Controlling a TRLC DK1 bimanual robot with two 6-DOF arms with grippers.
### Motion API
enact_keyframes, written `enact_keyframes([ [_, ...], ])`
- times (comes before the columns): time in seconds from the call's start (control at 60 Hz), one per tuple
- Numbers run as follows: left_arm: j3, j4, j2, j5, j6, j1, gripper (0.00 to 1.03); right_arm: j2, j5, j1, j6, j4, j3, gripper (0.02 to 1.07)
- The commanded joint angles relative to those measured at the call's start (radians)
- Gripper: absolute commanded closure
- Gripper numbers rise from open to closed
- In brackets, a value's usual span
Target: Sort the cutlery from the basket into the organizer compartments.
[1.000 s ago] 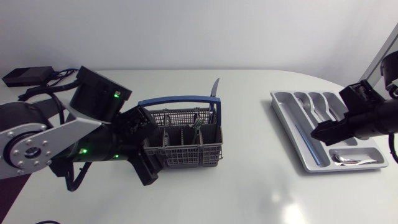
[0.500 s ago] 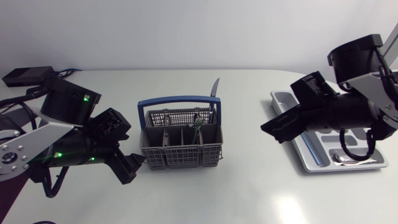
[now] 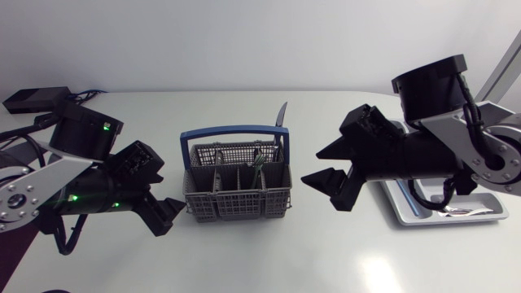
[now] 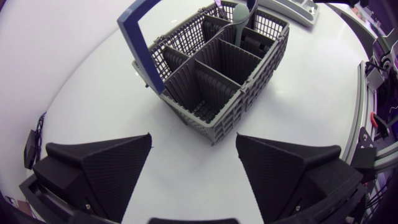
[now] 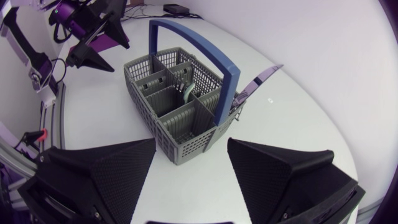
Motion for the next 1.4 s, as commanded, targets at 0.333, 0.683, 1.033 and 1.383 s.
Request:
enact_keyframes([
  [0.333, 0.006, 0.013, 0.008, 0.042, 0.040, 0.011, 0.10, 0.113, -0.008, 0.091, -0.394, -0.100, 0.154, 0.14],
  [0.683, 0.023, 0.019, 0.014, 0.042, 0.047, -0.003, 0.10, 0.294, -0.002, 0.160, -0.566, -0.160, 0.312, 0.19],
  [1.033, 0.038, 0.027, 0.028, 0.042, 0.053, -0.004, 0.10, 0.437, 0.038, 0.177, -0.670, -0.185, 0.421, 0.51],
  [1.383, 0.069, 0.111, 0.106, 0.060, 0.043, -0.032, 0.10, 0.500, 0.060, 0.182, -0.694, -0.192, 0.465, 0.95],
])
